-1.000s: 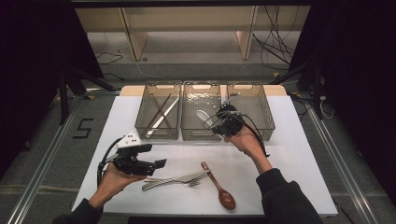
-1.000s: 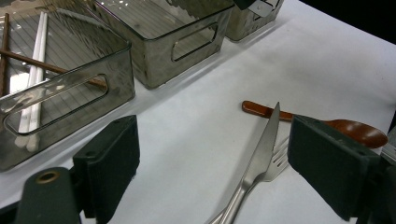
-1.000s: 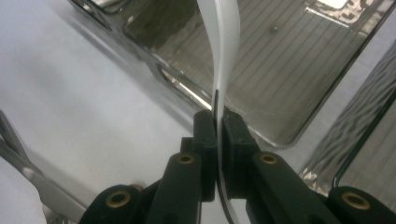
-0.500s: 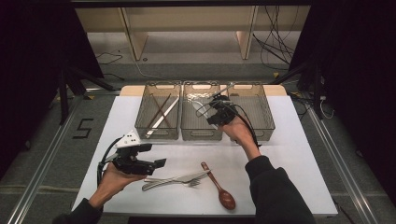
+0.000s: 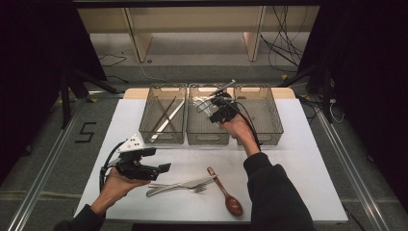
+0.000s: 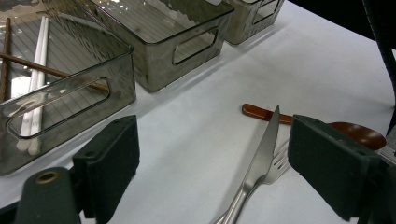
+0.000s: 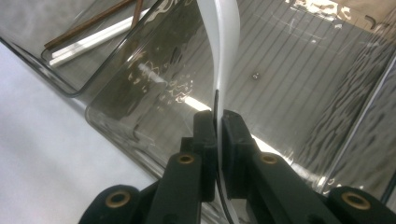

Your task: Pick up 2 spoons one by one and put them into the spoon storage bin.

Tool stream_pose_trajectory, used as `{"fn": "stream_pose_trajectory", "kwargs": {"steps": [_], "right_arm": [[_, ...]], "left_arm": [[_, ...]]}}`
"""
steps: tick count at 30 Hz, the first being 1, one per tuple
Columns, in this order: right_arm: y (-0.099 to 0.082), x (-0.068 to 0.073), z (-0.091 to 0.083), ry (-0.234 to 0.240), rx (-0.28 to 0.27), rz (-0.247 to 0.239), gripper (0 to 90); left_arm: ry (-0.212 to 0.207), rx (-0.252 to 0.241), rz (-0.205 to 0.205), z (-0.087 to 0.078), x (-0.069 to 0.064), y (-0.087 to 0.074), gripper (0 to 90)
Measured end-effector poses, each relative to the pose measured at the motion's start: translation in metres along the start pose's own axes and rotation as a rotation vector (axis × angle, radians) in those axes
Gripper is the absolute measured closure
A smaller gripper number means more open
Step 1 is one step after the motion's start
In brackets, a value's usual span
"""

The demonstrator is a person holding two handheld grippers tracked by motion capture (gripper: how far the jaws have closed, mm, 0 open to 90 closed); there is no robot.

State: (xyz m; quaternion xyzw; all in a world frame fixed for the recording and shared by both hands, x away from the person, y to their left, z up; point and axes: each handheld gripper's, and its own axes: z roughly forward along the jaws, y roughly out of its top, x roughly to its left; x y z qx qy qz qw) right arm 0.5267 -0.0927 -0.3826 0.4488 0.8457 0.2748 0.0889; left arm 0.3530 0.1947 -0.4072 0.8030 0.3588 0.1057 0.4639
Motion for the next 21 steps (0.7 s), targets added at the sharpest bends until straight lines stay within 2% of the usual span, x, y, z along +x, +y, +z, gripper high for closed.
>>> {"fn": "stream_pose_trajectory", "kwargs": {"steps": [12,21], "right_arm": [[0.002,-0.001,0.013,-0.011,0.027,0.012,86.0],[0.003,0.005,0.024,-0.006,0.044,0.014,85.7]], "left_arm": [[-0.003,0.002,0.002,0.0,0.0,0.0,16.3],[-0.002,0.007,-0.001,0.001,0.0,0.0,16.3]]}}
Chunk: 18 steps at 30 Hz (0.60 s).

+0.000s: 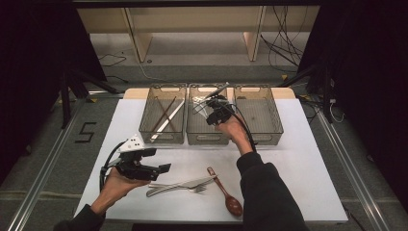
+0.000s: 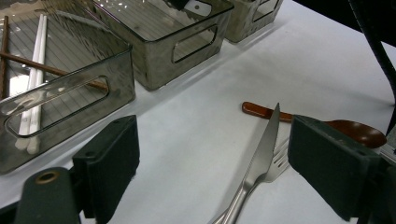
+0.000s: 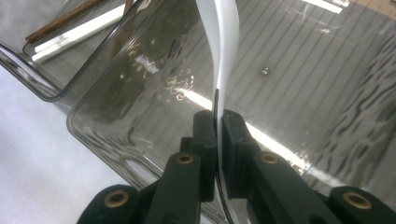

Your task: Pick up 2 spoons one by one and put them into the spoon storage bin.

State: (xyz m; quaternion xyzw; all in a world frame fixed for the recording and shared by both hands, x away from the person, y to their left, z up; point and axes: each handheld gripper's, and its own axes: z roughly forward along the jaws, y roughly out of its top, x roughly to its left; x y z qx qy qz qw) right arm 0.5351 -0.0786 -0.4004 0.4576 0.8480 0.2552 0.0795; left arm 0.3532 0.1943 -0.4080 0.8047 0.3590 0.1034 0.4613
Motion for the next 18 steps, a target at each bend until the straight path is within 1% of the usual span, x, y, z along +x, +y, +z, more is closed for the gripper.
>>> {"fn": "stream_pose_trajectory", "kwargs": {"steps": [3,4,5,6,7,8,10,12,13,15,18], "right_arm": [[0.0,0.003,0.004,0.004,0.006,-0.005,85.0],[0.0,0.003,0.005,0.008,0.004,-0.009,83.4],[0.001,0.003,0.005,0.02,0.003,-0.007,78.5],[0.001,0.004,0.005,0.031,-0.003,-0.011,75.6],[0.001,0.004,0.005,0.039,-0.004,-0.014,75.4],[0.001,0.005,0.004,0.038,-0.006,-0.02,74.9],[0.001,0.004,0.001,0.038,-0.012,-0.021,71.2],[0.0,0.003,-0.003,0.052,-0.021,-0.009,68.6],[0.0,0.001,-0.005,0.05,-0.031,-0.014,66.1],[-0.001,0.0,-0.01,0.056,-0.035,0.003,59.0],[-0.005,0.0,-0.017,0.065,-0.043,-0.017,52.5]], "left_arm": [[-0.001,0.001,0.0,0.0,0.0,0.0,16.3],[-0.001,0.0,0.0,0.0,0.0,0.0,16.3],[-0.002,0.001,0.001,0.0,0.0,0.0,16.3],[-0.001,0.001,0.001,0.0,0.0,0.0,16.3],[-0.001,0.001,0.0,0.0,0.0,0.0,16.3],[-0.002,0.002,0.001,0.0,0.0,0.0,16.3],[-0.002,0.001,0.001,0.0,0.0,0.0,16.3],[-0.002,0.001,0.0,0.0,0.0,0.0,16.3],[-0.002,0.0,0.0,0.0,0.0,0.0,16.3],[-0.001,0.002,0.0,0.0,0.0,0.0,16.2],[-0.001,0.002,0.002,0.0,0.0,0.0,16.1]]}}
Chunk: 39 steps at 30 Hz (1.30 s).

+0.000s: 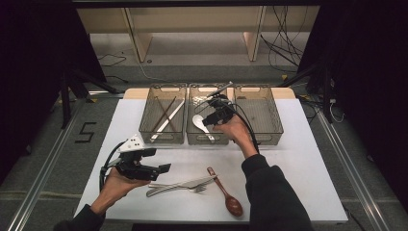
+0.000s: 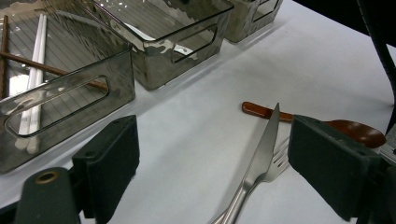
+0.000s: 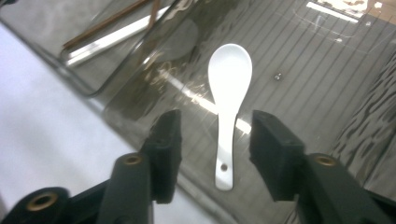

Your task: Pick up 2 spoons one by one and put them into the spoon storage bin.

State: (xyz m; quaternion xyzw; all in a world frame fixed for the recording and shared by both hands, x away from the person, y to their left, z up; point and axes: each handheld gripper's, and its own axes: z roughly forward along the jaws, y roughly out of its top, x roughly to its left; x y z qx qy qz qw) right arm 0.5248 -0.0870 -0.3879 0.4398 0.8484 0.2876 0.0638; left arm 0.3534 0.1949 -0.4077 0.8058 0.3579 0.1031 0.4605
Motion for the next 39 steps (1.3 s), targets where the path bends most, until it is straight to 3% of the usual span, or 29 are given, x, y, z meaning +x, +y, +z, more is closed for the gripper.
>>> {"fn": "stream_pose_trajectory", "kwargs": {"steps": [4,9,21,31,39], "right_arm": [[-0.007,0.007,-0.015,-0.015,-0.006,-0.044,43.9],[-0.017,0.018,-0.033,0.003,-0.024,-0.077,37.9],[-0.055,0.035,-0.061,0.049,-0.058,-0.135,33.2],[-0.083,0.042,-0.058,0.075,-0.02,-0.154,31.7],[-0.101,0.037,-0.058,0.068,0.011,-0.145,30.9]], "left_arm": [[0.0,-0.001,-0.003,0.0,0.0,0.0,16.1],[0.003,0.0,-0.004,0.001,0.0,0.0,16.0],[0.004,-0.004,-0.01,0.001,0.001,0.0,16.0],[0.007,-0.007,-0.008,0.0,0.002,0.0,16.0],[0.008,-0.005,0.001,0.0,0.001,0.0,16.0]]}}
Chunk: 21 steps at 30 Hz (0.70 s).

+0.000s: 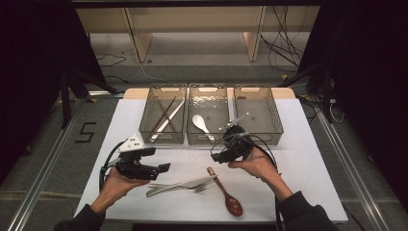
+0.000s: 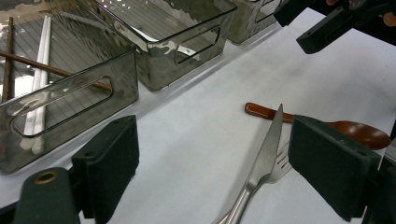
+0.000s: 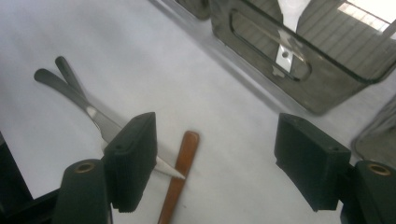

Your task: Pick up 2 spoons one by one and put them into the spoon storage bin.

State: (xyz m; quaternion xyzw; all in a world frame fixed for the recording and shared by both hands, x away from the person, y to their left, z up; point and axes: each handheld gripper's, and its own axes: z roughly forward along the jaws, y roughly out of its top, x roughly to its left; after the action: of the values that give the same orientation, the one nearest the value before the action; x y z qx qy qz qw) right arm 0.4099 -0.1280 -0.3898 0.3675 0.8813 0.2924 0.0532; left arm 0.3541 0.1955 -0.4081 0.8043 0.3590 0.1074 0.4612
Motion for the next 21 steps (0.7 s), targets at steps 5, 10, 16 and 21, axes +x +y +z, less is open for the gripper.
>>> {"fn": "stream_pose_trajectory", "kwargs": {"steps": [5,10,16,21], "right_arm": [[-0.008,-0.002,0.001,0.0,0.018,0.011,31.0],[-0.015,-0.002,0.003,-0.002,0.044,0.016,31.2],[-0.023,0.001,0.006,0.011,0.074,0.006,32.0],[-0.031,0.002,0.008,0.013,0.107,0.009,31.0]], "left_arm": [[-0.001,0.001,0.001,0.0,0.0,0.0,16.0],[-0.002,-0.004,0.0,0.0,0.0,0.0,16.0],[-0.002,-0.005,0.003,-0.001,0.0,0.0,16.0],[-0.003,-0.003,0.004,0.0,-0.001,0.0,16.0]]}}
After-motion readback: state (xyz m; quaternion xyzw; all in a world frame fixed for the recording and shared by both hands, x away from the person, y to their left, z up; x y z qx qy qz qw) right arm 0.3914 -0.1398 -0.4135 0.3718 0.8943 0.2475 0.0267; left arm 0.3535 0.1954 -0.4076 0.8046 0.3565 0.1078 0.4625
